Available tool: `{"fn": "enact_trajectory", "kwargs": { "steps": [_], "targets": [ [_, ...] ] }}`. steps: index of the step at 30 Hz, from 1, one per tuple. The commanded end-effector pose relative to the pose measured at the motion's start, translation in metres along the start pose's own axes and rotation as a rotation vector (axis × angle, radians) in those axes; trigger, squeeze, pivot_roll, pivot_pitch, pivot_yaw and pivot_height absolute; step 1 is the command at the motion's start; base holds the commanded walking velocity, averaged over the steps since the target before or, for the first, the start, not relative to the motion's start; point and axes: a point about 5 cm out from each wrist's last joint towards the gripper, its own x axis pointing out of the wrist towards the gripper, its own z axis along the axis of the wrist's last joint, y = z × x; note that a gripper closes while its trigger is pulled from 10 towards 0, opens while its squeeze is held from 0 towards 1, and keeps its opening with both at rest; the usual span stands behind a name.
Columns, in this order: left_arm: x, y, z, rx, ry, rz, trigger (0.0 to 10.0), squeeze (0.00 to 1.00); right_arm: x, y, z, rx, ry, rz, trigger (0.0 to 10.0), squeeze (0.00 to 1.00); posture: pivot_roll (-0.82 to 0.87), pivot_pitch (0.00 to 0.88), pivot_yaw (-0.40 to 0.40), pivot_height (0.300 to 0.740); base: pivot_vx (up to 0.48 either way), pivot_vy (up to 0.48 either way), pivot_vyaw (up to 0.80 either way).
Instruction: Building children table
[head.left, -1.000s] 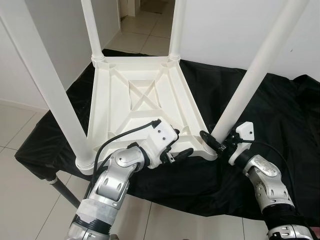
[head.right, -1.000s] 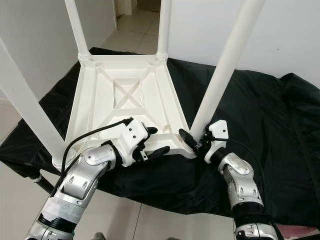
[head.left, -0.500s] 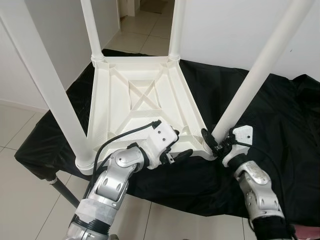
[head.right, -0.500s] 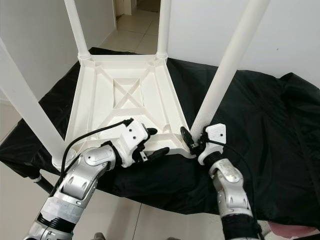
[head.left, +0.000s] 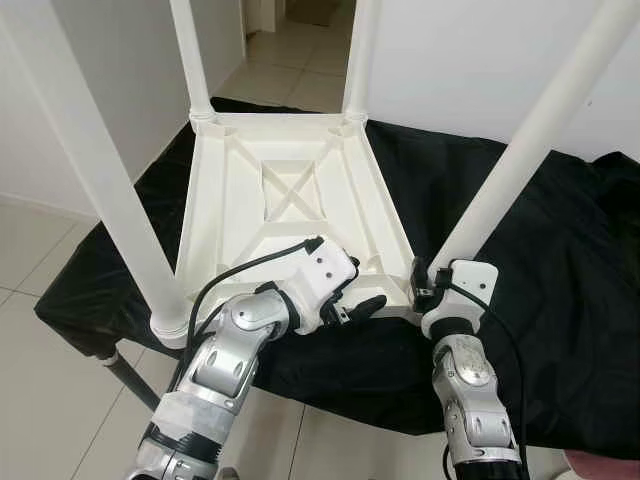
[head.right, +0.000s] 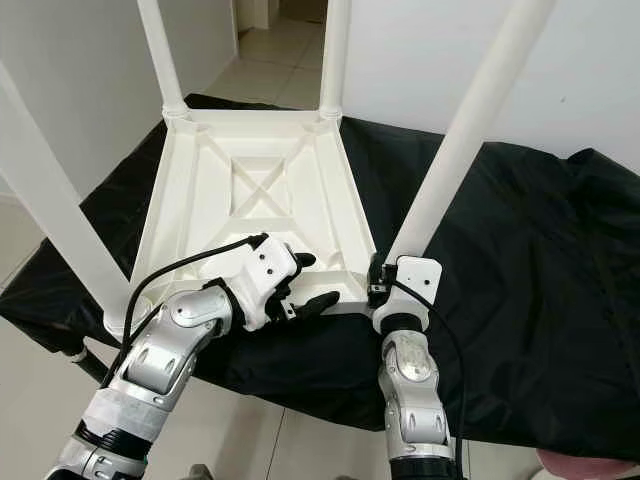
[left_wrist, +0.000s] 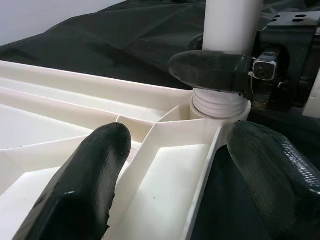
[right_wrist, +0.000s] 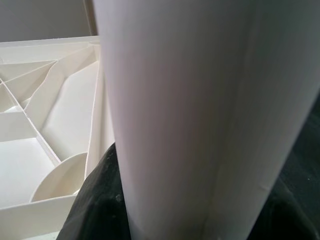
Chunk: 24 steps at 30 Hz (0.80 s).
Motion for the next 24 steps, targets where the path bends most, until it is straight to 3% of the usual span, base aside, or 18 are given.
{"fn": "enact_trajectory", "kwargs": {
  "steps": [1,6,8,17,18,19,20,24],
  "targets": [
    [0.002,0.000,-0.002,-0.001,0.009,0.015,10.0,0.00,-0.005,-0.007,-0.004,-0.007,0.042,-0.072,10.0,0.00,-0.08,0.000,-0.027,0.740,0.000,0.000,0.00],
    [0.002,0.002,-0.001,0.001,0.008,0.018,10.0,0.00,-0.005,-0.009,-0.002,-0.007,0.032,-0.075,10.0,0.00,-0.08,0.000,-0.027,0.740,0.000,0.000,0.00],
    [0.001,0.002,-0.001,0.001,0.009,0.019,10.0,0.00,-0.005,-0.007,0.001,-0.013,0.021,-0.075,10.0,1.00,-0.07,0.000,-0.028,0.740,0.000,0.000,0.00],
    [0.001,0.001,-0.001,-0.002,0.009,0.017,10.0,0.00,0.000,-0.014,0.008,-0.030,-0.027,0.006,10.0,1.00,-0.07,0.000,-0.024,0.740,0.000,0.000,0.00],
    [0.001,0.002,-0.001,-0.001,0.010,0.015,10.0,0.00,0.002,-0.016,0.009,-0.034,-0.034,0.054,10.0,0.55,-0.07,0.000,-0.022,0.740,0.000,0.000,0.00],
    [0.000,0.002,-0.001,0.000,0.010,0.014,10.0,0.00,0.003,-0.017,0.010,-0.038,-0.039,0.089,10.0,0.55,-0.07,0.000,-0.022,0.740,0.000,0.000,0.00],
    [0.000,0.002,-0.001,0.002,0.009,0.010,10.0,0.00,0.004,-0.017,0.009,-0.023,-0.037,0.138,10.0,0.00,-0.07,0.000,-0.022,0.740,0.000,0.000,0.00],
    [0.000,0.002,-0.001,0.003,0.007,0.005,10.0,0.00,0.005,-0.018,0.010,-0.008,-0.048,0.200,10.0,0.00,-0.08,0.000,-0.016,0.740,0.000,0.000,0.00]
  ]
}}
